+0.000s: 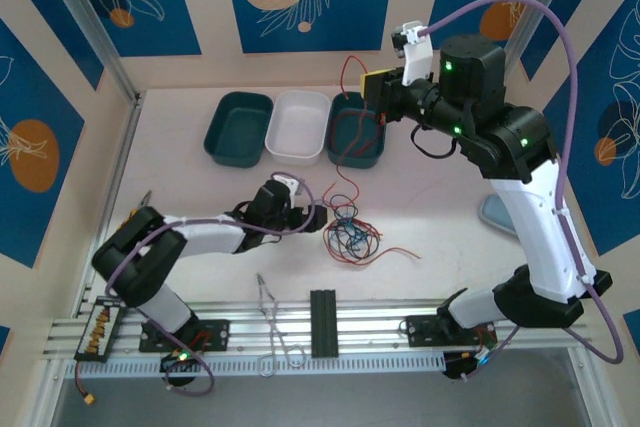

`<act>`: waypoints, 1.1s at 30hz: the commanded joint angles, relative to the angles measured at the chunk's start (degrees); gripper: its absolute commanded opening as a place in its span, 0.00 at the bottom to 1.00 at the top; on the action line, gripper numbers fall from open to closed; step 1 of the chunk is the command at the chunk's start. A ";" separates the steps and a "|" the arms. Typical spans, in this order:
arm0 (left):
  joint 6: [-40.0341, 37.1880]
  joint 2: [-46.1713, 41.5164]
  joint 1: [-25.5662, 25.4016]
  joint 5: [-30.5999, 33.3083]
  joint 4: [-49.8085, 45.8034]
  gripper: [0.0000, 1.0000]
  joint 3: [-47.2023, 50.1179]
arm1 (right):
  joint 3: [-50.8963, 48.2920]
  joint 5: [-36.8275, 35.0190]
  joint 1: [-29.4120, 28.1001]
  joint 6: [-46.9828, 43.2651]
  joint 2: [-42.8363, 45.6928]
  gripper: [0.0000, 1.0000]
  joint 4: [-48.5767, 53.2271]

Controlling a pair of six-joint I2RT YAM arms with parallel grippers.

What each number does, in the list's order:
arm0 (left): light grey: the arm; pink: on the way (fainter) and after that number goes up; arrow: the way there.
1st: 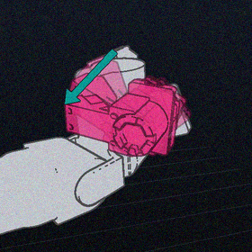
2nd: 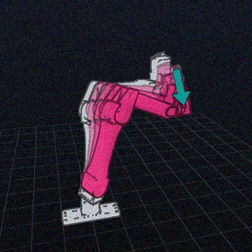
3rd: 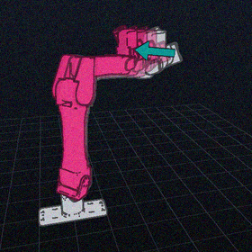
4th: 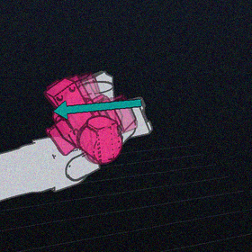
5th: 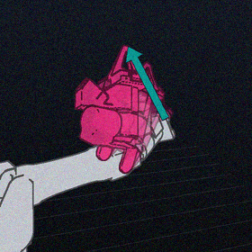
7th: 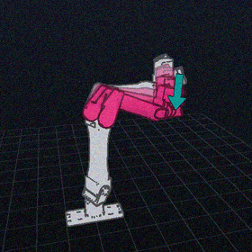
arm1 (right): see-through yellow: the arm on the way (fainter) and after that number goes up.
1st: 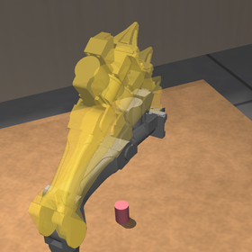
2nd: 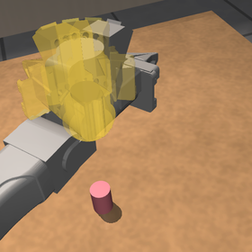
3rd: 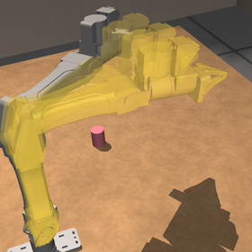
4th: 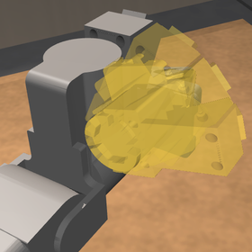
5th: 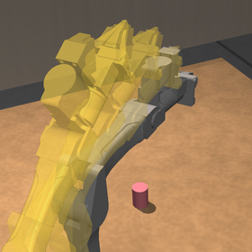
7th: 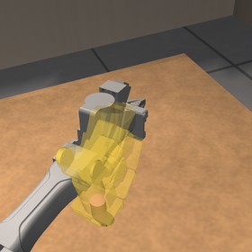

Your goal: Untangle the cables

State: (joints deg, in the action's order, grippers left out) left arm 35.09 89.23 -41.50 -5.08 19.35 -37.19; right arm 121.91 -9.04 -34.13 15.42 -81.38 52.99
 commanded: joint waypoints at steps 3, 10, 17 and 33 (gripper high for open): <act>-1.78 -12.33 0.41 6.34 -7.82 1.00 2.61 | 4.06 -1.36 3.94 -1.97 -5.98 0.00 -2.86; -4.28 -26.13 0.74 16.22 -19.18 1.00 4.51 | 9.73 -1.33 9.64 -2.90 -16.13 0.00 -4.62; -6.38 -36.59 1.35 23.16 -25.76 1.00 6.13 | 19.10 -1.86 14.02 -4.23 -27.51 0.00 -3.83; -8.20 -43.81 2.01 28.11 -29.60 1.00 8.07 | 22.31 -3.62 17.69 -4.29 -43.41 0.00 -3.50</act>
State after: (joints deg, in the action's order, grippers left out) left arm 27.92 46.17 -40.16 21.56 -8.82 -30.13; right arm 143.57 -12.10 -17.19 10.57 -124.20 49.30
